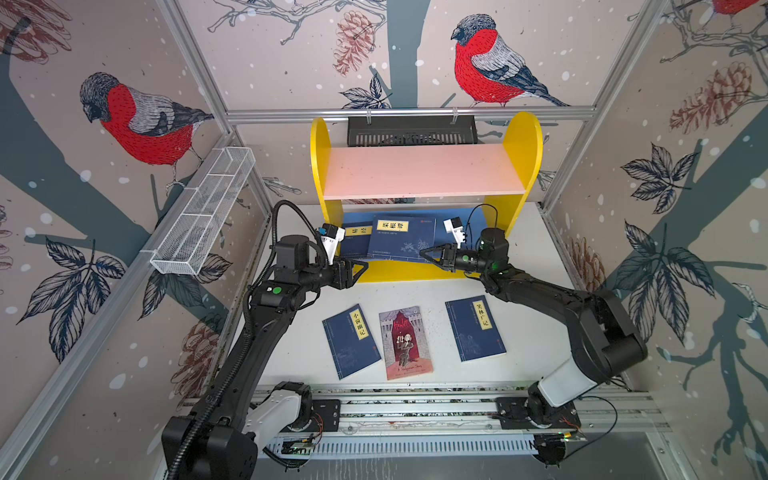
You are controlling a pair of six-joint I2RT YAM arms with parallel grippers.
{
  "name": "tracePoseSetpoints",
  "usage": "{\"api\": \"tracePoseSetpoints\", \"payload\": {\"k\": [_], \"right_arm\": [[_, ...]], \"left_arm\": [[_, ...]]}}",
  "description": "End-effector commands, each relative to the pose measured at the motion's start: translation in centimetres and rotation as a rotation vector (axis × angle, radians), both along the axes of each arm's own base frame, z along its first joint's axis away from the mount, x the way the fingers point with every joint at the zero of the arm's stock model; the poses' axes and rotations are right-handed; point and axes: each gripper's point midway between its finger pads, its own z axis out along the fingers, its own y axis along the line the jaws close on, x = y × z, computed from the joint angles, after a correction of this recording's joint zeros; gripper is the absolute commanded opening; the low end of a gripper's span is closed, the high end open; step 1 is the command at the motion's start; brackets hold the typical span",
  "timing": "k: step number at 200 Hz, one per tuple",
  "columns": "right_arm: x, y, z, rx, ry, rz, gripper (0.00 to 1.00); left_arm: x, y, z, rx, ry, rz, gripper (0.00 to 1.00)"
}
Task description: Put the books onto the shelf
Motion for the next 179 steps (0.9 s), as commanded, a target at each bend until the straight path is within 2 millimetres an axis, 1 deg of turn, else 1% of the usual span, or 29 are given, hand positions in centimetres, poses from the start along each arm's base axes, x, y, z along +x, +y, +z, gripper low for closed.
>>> {"api": "tracePoseSetpoints", "payload": {"k": [1,23,43,75,96,109,126,143,165,179], "right_arm": [[0.4,1.6,0.7,0.023,-0.023,0.073,0.00],[1.4,3.1,0.0,0.011,0.003,0.102,0.00],[2.3,4.4,-0.1,0.011,0.012,0.122,0.00],[3.6,5.8,-0.8,-0.001,0.038,0.130,0.01],[4.0,6.7,-1.4,-0.008,0.055,0.149,0.01],[4.2,7.1,-1.8,-0.015,0.068,0.149,0.03],[4.5,7.5,-2.0,-0.023,0.075,0.147,0.07],[4.6,7.8,-2.2,-0.029,0.082,0.146,0.17],[4.9,8.1,-2.6,-0.038,0.092,0.136,0.22],[4.9,8.3,-2.7,-0.047,0.095,0.134,0.30]], "left_arm": [[0.4,0.9,-0.7,0.064,-0.012,0.038,0.63],[0.8,1.2,-0.8,0.070,-0.016,0.058,0.63],[1.1,1.5,-1.0,0.081,-0.016,0.085,0.63],[1.4,1.8,-1.3,0.081,-0.011,0.107,0.63],[1.4,1.7,-1.4,0.074,-0.008,0.109,0.62],[1.6,1.8,-1.3,0.077,-0.009,0.117,0.62],[1.8,2.1,-1.4,0.085,-0.006,0.139,0.64],[2.0,2.2,-1.6,0.087,-0.002,0.152,0.64],[2.0,2.2,-1.6,0.082,0.001,0.150,0.64],[2.0,2.1,-1.7,0.079,0.003,0.149,0.64]]}}
